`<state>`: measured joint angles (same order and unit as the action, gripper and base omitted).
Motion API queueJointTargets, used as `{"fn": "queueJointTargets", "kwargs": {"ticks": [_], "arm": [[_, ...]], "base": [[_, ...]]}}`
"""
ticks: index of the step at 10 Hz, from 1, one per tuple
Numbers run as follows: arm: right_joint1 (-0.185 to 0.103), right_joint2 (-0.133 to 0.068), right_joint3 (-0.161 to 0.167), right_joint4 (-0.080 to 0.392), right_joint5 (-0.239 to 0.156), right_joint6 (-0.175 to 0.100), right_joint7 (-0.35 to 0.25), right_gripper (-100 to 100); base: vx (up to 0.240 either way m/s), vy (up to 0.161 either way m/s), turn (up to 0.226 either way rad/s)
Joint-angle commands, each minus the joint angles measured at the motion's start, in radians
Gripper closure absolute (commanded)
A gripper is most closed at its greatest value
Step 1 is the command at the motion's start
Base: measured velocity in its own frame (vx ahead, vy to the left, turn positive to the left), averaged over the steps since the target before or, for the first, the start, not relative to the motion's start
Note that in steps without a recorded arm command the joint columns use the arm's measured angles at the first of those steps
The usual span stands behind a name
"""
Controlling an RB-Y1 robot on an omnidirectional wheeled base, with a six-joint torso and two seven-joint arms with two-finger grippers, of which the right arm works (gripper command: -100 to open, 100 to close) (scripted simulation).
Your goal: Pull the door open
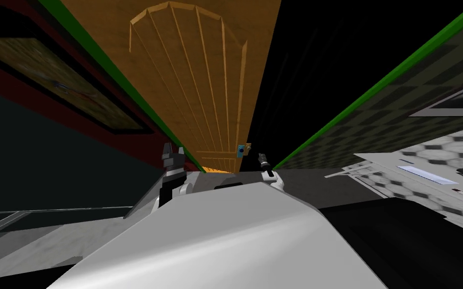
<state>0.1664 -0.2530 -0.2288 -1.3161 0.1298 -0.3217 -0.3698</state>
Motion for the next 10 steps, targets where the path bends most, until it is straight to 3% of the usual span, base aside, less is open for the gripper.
{"fn": "queueJointTargets", "kwargs": {"ticks": [1, 3, 5, 6, 10], "arm": [[0.011, 0.001, 0.006, -0.01, 0.001, -0.004, -0.007, -100], [0.02, 0.003, 0.018, -0.022, 0.004, -0.009, -0.014, -100], [0.013, 0.015, 0.056, -0.049, 0.011, -0.02, -0.023, -100], [0.01, 0.017, 0.042, -0.03, 0.01, -0.02, -0.016, -100], [0.034, -0.02, -0.035, 0.001, -0.003, -0.002, -0.006, -100]], "base": [[-0.189, 0.087, -0.01], [-0.215, 0.054, 0.006], [-0.153, 0.086, 0.103], [-0.033, 0.059, 0.024], [-0.007, -0.05, -0.135]]}}
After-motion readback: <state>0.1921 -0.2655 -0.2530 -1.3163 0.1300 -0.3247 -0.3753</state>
